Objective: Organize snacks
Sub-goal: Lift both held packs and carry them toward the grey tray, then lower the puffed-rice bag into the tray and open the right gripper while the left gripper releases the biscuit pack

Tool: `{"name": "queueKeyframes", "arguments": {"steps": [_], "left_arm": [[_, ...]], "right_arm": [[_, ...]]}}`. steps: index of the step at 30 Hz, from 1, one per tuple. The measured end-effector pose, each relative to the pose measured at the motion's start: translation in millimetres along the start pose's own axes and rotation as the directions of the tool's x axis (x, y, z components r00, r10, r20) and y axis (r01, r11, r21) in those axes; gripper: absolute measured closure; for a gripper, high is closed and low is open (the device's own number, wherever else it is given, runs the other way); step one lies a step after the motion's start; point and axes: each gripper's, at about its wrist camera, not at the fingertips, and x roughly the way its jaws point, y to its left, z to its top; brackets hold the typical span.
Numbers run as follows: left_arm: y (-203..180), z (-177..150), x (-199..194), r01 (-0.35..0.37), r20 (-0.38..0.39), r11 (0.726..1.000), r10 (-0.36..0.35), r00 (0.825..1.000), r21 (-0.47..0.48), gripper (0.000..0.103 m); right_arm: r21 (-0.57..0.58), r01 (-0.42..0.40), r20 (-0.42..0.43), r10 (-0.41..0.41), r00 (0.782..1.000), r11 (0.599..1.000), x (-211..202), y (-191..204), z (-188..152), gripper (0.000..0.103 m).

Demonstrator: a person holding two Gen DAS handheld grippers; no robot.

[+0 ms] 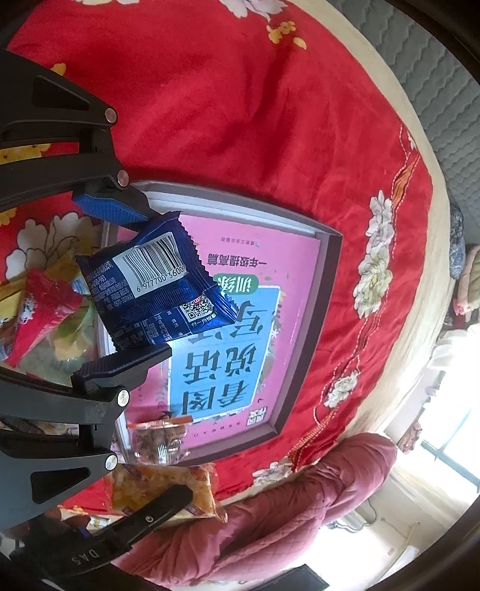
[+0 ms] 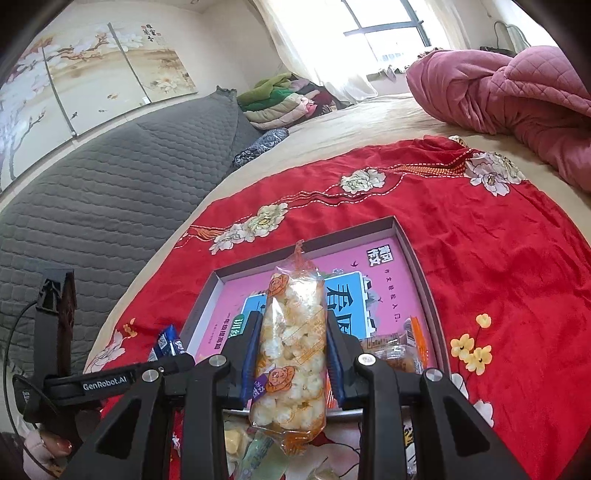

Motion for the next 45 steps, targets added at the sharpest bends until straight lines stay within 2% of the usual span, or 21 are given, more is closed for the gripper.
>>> {"name": "queueKeyframes", "arguments": {"steps": [9, 31, 45], "left_arm": [[-6.0, 6.7, 12.1, -0.026, 0.018, 0.999, 0.025, 1.0, 0.048, 0.041], [-20.8, 5.5, 37.5, -0.052, -0.008, 0.988, 0.053, 0.999, 0.145, 0.041], [-17.1, 4.1, 37.5, -0.034, -0.026, 0.991, 0.038, 0.999, 0.127, 0.041]], "right_arm": [[0.011, 0.019, -0.027, -0.019, 0.999, 1.0, 17.0, -3.7, 1.2, 0.071], [0.002, 0.062, -0.079, -0.061, 0.995, 0.998, 44.4, -9.1, -2.4, 0.071], [-0.002, 0.087, -0.109, -0.086, 0.99, 0.996, 48.9, -13.3, -8.0, 0.071]]}}
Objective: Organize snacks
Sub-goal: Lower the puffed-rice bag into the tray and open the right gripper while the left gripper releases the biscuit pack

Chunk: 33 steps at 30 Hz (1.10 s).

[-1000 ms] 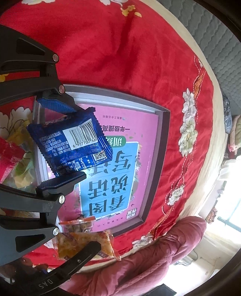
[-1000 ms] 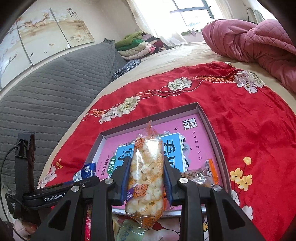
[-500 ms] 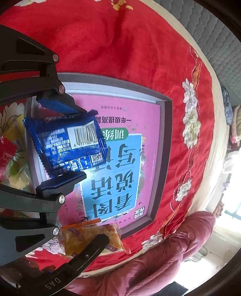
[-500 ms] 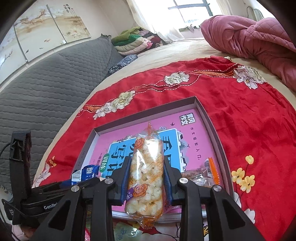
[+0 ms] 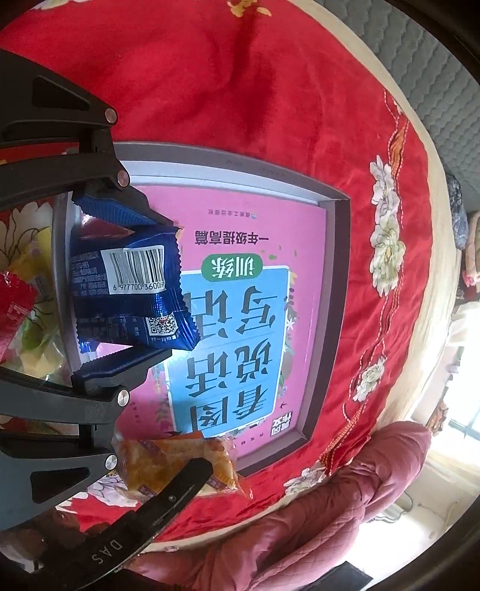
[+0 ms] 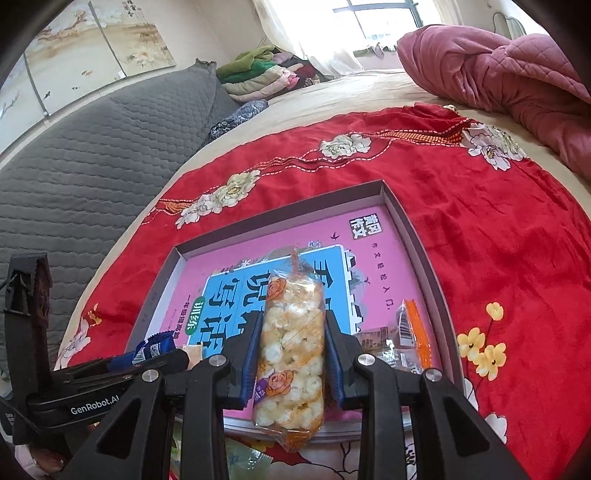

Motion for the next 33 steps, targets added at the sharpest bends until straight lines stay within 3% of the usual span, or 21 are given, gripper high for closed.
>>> {"name": "queueKeyframes", "arguments": {"steps": [13, 33], "left_arm": [[2.2, 0.0, -2.3, 0.001, 0.0, 1.0, -0.001, 1.0, -0.009, 0.041], [7.8, 0.0, -8.9, 0.033, -0.015, 0.998, -0.034, 0.999, -0.044, 0.041]], "right_arm": [[-0.051, 0.007, -0.035, -0.009, 0.999, 0.999, 2.8, 10.2, -5.5, 0.071], [-0.026, 0.015, -0.035, -0.016, 0.999, 1.0, -2.7, 4.3, -3.7, 0.071]]}}
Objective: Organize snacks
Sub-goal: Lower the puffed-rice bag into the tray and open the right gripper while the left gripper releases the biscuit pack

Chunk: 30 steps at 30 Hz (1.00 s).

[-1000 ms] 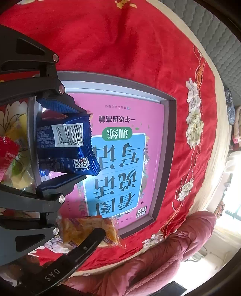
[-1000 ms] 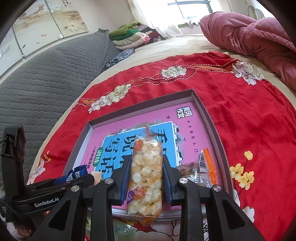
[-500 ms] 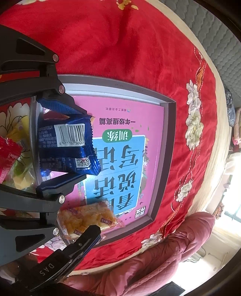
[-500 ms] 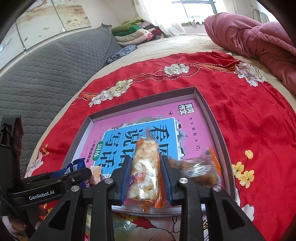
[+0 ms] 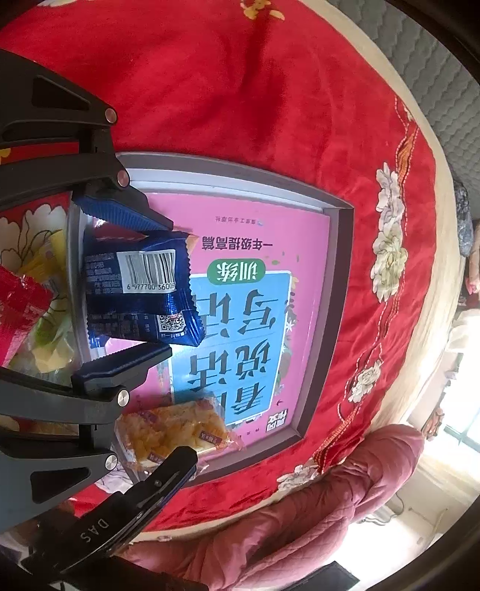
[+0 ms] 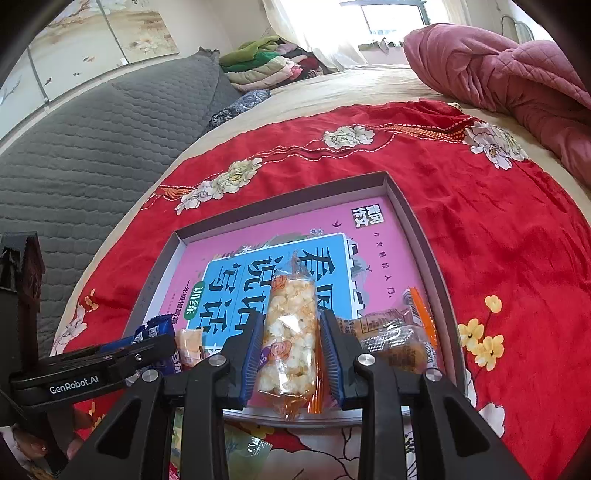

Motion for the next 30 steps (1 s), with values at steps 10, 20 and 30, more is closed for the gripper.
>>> {"name": "queueKeyframes", "arguments": {"steps": [10, 20, 30], "left_arm": [[3.0, 0.5, -8.8, 0.004, 0.008, 1.0, -0.004, 1.0, -0.004, 0.041], [5.1, 1.2, -20.6, 0.011, 0.023, 1.0, -0.011, 1.0, -0.005, 0.035], [6.1, 3.5, -37.7, 0.028, 0.051, 1.0, -0.027, 0.998, -0.01, 0.029]], "right_arm": [[0.008, 0.006, 0.014, -0.006, 1.0, 1.0, -6.3, -2.9, 2.5, 0.071], [0.014, 0.024, 0.033, -0.025, 0.999, 1.0, -15.1, -6.0, 2.4, 0.071], [0.011, 0.024, 0.062, -0.025, 0.998, 1.0, -31.7, -5.1, 4.6, 0.068]]}}
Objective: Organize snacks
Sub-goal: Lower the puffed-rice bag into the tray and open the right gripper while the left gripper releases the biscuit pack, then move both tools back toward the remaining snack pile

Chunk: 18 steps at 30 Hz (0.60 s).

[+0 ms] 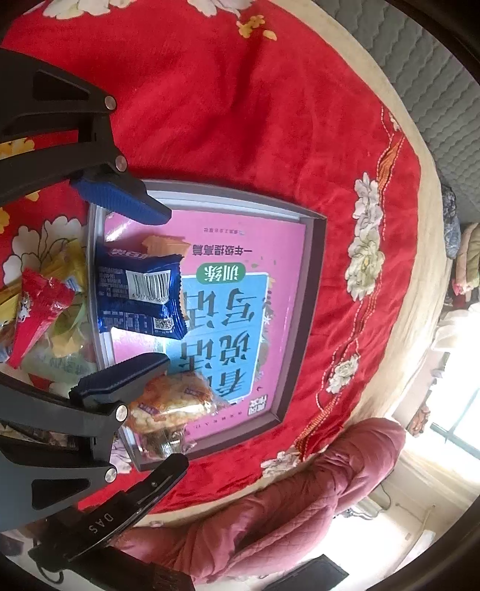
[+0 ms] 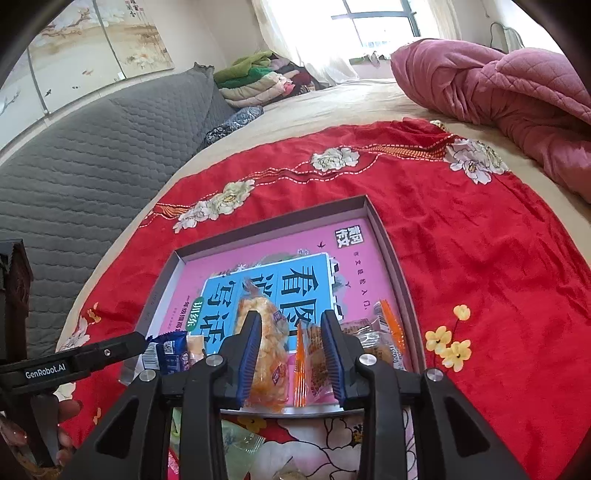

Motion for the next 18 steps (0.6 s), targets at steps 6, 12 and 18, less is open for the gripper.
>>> {"name": "queueKeyframes", "arguments": {"steps": [6, 12, 18], "left_arm": [[1.6, 0.1, -10.6, 0.013, 0.011, 1.0, -0.013, 1.0, -0.012, 0.029], [2.5, -2.4, -18.9, 0.021, 0.015, 1.0, -0.021, 1.0, -0.013, 0.029], [1.2, -4.6, -28.2, 0.028, 0.021, 1.0, -0.028, 0.999, -0.01, 0.029]], "right_arm": [[-0.001, -0.009, 0.027, 0.009, 1.0, 1.0, -14.8, 1.1, 2.5, 0.062], [-0.001, -0.013, 0.042, 0.013, 0.999, 1.0, -24.6, 2.6, 3.1, 0.059], [-0.006, -0.018, 0.05, 0.018, 0.999, 1.0, -32.5, 4.1, 2.5, 0.057]]}}
